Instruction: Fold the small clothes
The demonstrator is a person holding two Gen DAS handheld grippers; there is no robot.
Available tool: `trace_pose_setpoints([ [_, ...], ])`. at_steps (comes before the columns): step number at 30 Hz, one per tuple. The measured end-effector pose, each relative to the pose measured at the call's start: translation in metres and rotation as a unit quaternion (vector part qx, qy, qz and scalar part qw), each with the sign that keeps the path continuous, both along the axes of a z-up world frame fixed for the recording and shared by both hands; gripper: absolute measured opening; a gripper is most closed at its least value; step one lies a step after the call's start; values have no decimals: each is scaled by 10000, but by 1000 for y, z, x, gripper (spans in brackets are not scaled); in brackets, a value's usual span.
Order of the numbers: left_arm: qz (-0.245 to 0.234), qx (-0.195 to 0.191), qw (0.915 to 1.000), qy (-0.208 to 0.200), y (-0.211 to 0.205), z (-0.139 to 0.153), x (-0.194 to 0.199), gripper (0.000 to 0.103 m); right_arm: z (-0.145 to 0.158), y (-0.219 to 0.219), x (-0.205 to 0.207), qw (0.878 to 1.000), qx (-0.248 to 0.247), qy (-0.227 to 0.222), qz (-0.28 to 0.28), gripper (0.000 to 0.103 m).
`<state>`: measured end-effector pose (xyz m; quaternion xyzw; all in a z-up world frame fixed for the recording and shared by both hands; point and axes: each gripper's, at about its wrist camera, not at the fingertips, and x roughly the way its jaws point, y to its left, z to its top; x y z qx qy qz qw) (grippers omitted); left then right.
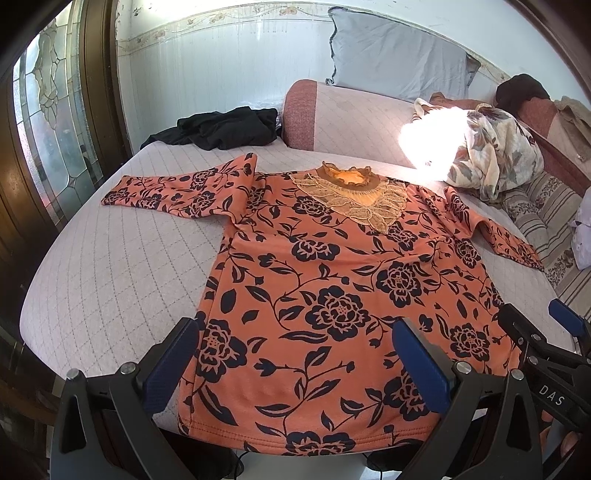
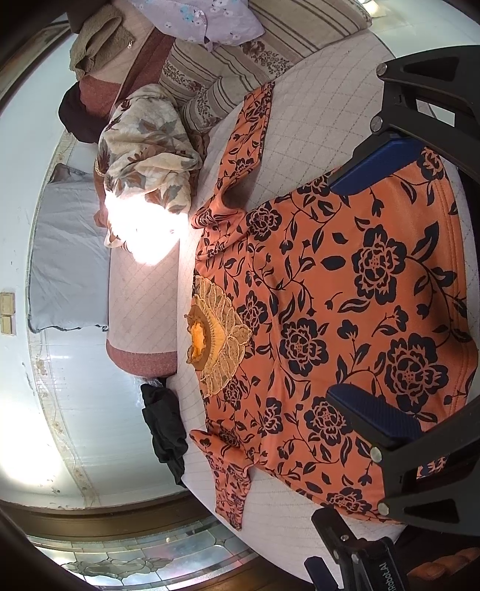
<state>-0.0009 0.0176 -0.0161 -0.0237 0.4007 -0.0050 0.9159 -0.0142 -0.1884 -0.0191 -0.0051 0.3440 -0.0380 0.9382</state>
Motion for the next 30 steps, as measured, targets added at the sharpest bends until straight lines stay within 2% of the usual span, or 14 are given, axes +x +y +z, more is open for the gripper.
trace_pose_setpoints([
  [30, 28, 16, 10000, -1, 3, -1, 4, 103, -4, -1, 4, 10000, -35, 64, -15, 103],
])
